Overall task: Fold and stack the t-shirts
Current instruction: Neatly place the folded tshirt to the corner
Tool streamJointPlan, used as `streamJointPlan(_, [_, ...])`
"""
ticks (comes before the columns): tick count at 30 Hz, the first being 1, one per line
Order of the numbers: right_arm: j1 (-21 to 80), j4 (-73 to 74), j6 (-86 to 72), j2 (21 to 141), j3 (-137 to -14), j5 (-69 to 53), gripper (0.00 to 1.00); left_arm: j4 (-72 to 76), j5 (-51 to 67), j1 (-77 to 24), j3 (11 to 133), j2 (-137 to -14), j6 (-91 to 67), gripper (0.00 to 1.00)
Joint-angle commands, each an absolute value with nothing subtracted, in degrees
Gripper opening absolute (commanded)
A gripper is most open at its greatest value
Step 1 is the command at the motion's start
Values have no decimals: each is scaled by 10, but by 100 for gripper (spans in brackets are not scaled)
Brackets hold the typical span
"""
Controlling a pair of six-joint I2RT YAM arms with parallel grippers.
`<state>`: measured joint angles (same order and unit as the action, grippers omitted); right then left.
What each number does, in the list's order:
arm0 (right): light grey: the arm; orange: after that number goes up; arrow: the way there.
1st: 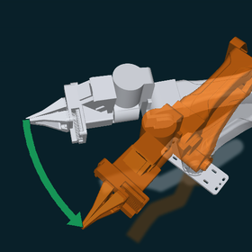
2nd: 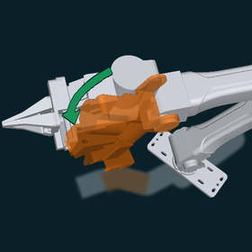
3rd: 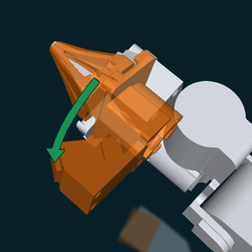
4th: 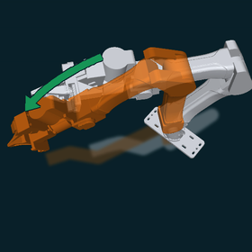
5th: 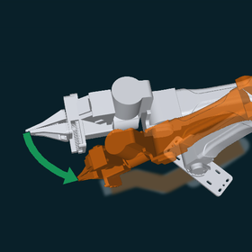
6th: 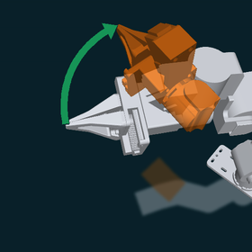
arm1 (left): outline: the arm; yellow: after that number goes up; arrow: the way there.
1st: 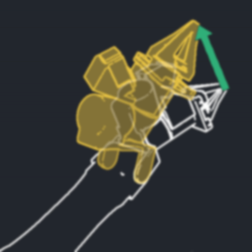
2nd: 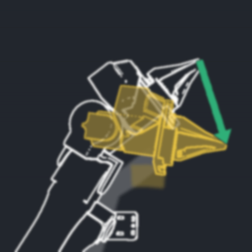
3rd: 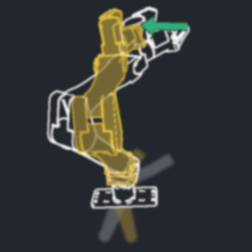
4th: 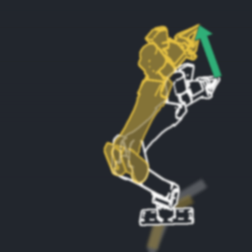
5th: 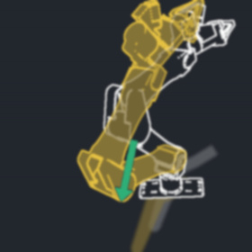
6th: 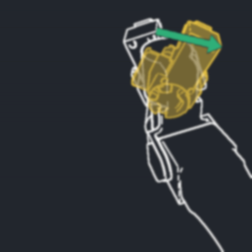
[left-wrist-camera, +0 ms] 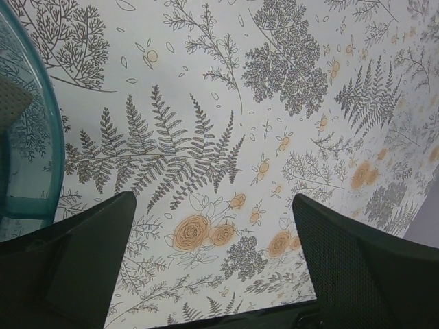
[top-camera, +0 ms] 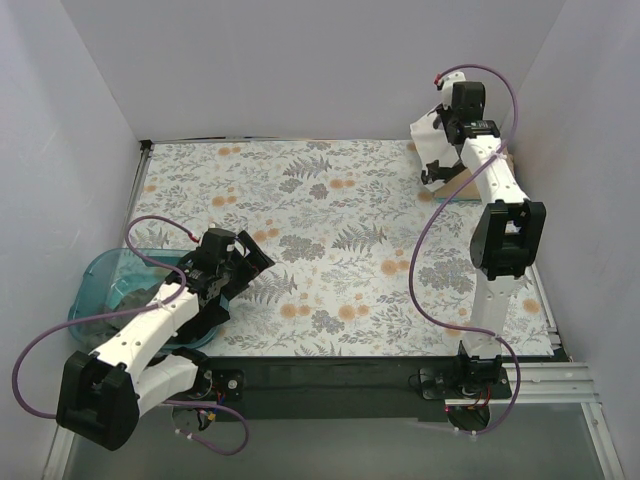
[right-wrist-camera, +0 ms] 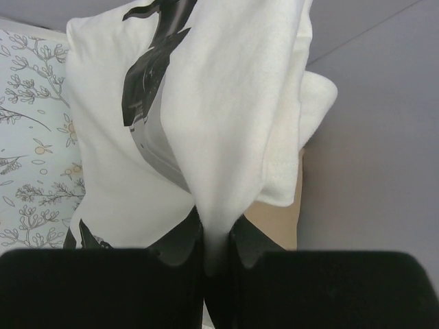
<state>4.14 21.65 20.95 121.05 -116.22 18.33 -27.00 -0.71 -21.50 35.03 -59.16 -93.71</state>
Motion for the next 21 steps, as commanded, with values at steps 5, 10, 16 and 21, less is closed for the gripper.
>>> streamJointPlan(5, [13, 202, 194, 1192, -1190, 183, 1, -270, -17, -214, 366, -606, -934, 98])
streamJointPlan(10, [-11, 201, 189, 1222, -1202, 165, 1, -265, -15, -214, 374, -623, -928, 98])
streamJointPlan(16, [-40, 193, 192, 1263, -1216, 123, 1, -263, -18, -214, 384, -643, -924, 98])
streamJointPlan(21, [-67, 171, 195, 1286, -1209, 112, 1, -254, -13, -214, 388, -651, -917, 98])
